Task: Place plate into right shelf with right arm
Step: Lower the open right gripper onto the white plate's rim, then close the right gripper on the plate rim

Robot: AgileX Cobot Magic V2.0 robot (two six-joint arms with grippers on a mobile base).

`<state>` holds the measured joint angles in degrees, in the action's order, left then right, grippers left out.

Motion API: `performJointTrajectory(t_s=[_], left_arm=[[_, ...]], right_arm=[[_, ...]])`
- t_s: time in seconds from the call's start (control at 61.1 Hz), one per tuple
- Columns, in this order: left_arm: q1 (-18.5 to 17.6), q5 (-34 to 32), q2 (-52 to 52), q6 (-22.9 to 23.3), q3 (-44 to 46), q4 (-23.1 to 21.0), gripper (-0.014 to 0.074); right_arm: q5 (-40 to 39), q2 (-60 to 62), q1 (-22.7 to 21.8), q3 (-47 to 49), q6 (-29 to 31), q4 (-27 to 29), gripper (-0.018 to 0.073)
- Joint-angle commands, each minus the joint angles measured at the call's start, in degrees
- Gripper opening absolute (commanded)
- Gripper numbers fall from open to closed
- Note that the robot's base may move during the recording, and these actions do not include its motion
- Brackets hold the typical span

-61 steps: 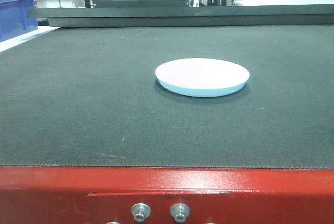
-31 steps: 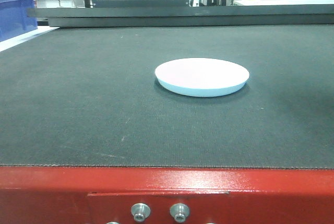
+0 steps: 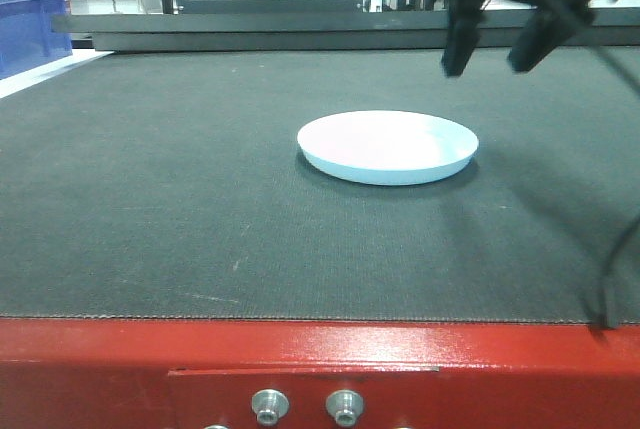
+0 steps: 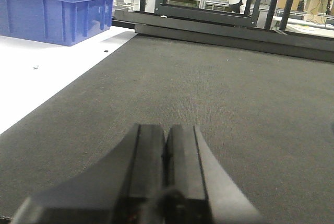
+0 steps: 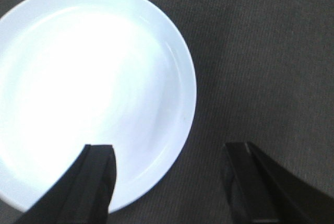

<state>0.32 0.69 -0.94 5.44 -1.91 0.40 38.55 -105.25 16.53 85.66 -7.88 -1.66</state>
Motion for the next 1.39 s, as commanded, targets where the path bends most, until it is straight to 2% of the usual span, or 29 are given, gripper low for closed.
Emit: performJointTrajectory(t_s=[0.0,0.147,0.524,0.672,0.966,1.179,1.376], left_arm=[[-0.43,-5.09,-0.69,0.34,-0.43,0.01,-0.0047],[-0.43,-5.09,-0.69,0.34,-0.43,0.01,-0.0047],[-0.43,-5.09,-0.69,0.34,-0.43,0.01,-0.0047],[-0.43,-5.09,-0.69,0.34,-0.43,0.01,-0.0047],[-0.43,-5.09,-0.69,0.34,-0.43,0.01,-0.0047],[-0.43,-5.09,-0.69,0.34,-0.43,0.01,-0.0047],[-0.43,-5.09,-0.59,0.34,-0.43,0.01,-0.0047]], right_arm=[[-4.01,0.30,-0.07,3.49,-0.18,-3.69,0.0517],[-7.32,-2.46,-0.07,3.64,-0.18,-6.81,0.0517],[-11.30,-7.33,-0.07,3.64,-0.23,-6.63,0.0512],[-11.34,-8.72,-0.07,3.64,-0.23,-6.63,0.0409],[-11.13,-8.84,-0.07,3.64,-0.31,-6.38,0.0036],[-9.89,-6.61,-0.07,3.64,-0.49,-3.31,0.0054],[-6.67,0.41,0.04,3.13,-1.29,-3.19,0.0054]])
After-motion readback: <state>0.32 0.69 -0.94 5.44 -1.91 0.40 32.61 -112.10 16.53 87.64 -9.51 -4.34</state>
